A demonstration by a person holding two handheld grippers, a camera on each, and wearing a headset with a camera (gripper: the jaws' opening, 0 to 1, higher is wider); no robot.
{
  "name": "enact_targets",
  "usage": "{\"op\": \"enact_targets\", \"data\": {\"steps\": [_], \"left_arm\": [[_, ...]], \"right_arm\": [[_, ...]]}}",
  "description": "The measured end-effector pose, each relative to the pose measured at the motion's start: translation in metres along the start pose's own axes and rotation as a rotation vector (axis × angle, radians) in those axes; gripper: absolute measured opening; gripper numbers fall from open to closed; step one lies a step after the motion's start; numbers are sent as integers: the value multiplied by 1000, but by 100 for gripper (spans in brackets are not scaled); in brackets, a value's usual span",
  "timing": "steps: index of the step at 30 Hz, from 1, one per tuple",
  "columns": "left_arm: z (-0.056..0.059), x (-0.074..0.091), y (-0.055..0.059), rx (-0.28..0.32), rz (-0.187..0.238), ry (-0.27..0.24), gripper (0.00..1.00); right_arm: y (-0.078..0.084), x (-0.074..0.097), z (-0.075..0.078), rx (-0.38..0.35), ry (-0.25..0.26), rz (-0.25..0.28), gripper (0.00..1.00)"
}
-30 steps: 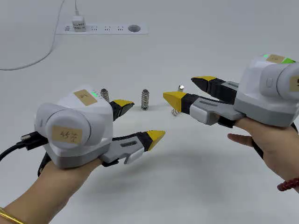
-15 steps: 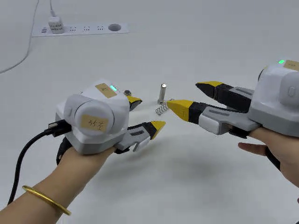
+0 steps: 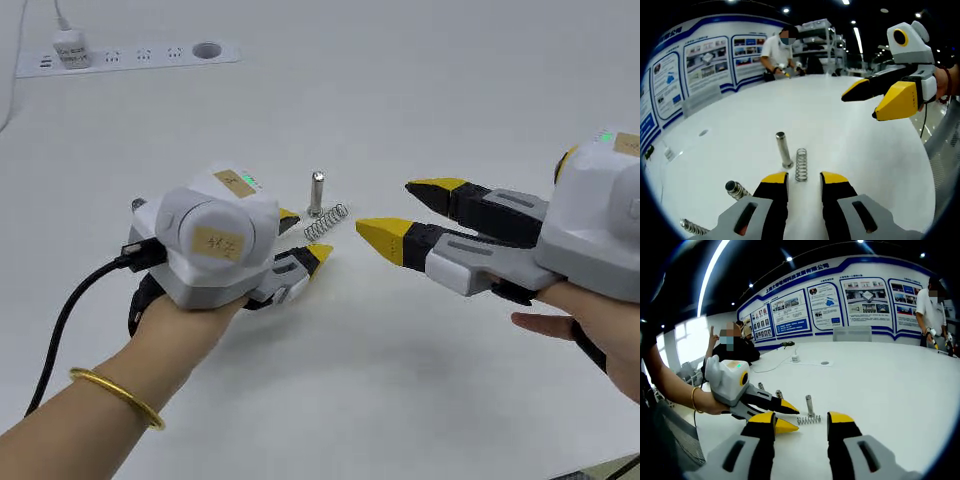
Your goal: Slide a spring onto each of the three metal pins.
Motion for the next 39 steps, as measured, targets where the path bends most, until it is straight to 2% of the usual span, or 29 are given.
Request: {"op": "enact_targets", "data": {"steps": [10, 22, 26, 29, 39], "left_arm": [[0, -10, 0, 9, -12, 15, 17], [0, -11, 3, 18, -36, 12, 11], [3, -9, 4, 33, -42, 31, 10], [5, -3, 3, 33, -30, 38, 10], [14, 24, -13, 53, 37, 44, 10]], "right_arm": [[3, 5, 2, -9, 22, -2, 40], [6, 7, 4, -33, 47, -15, 40], [7, 6, 4, -61, 51, -16, 40], [7, 5, 5, -80, 53, -16, 40], [0, -2, 2, -122, 42, -6, 41]]}}
Point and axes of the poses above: the centre of the closed fingertips' face, and the gripper's own axes: x roughly backward along the fingers, z roughly to its right, y roughly out of its underside, the point moved 9 cm from there along x, roughly backward along the fingers, and after that the axes turned 15 degrees about z, right-handed, at the moved point
